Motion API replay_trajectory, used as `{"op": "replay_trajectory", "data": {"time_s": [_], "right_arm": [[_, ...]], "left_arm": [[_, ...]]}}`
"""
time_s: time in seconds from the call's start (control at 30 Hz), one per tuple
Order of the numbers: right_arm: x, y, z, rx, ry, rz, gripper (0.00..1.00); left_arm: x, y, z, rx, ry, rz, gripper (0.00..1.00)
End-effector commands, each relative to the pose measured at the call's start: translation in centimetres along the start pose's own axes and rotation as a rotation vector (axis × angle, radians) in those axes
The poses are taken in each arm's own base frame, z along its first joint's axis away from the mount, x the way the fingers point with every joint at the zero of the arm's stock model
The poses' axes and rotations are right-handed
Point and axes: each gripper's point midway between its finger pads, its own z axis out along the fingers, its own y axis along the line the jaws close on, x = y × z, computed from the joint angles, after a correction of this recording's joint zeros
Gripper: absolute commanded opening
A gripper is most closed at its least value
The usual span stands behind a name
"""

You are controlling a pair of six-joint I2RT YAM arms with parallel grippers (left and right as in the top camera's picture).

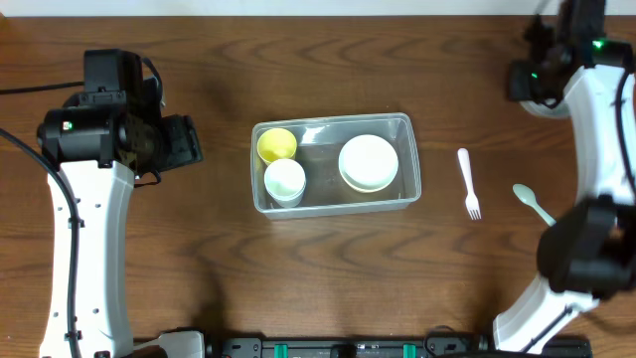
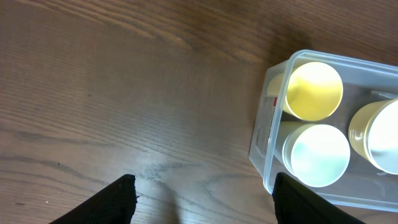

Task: Pack container
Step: 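Carry the grey bowl over the container and lower it onto the stack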

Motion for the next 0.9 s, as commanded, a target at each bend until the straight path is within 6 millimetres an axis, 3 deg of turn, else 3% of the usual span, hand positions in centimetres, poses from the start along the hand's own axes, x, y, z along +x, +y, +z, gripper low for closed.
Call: {"op": "replay_trajectory", "data": {"time_s": [0.0, 0.1, 0.23, 0.4, 0.6, 0.87], "right_arm": [[-0.4, 8.0, -4.4, -0.121, -0.064, -0.199, 0.01], [1.3, 14.1, -6.0, -0.188, -0.045, -0.340, 0.01], [4.6, 20.6, -6.2, -0.266, 0.022, -0.486, 0.02], [8.3, 26.0, -5.2, -0.317, 0.099, -0.617, 0.02], [12.1, 28.7, -2.6, -0.330, 0.222, -0.695, 0.04], [14.4, 27.6, 1.9, -0.217, 0.366, -0.673, 0.01]], "left_arm": [[0.3, 0.3, 0.3, -0.009, 0.016, -0.013, 0.71], [0.3, 0.3, 0.3, -0.009, 0.017, -0.013, 0.71], [0.3, 0.3, 0.3, -0.010, 0.017, -0.013, 0.71], [0.4, 0.3, 0.3, -0.010, 0.019, -0.014, 0.71], [0.5, 0.3, 0.3, -0.011, 0.024, -0.014, 0.71], [0.7, 0.4, 0.3, -0.013, 0.032, -0.014, 0.71]]}}
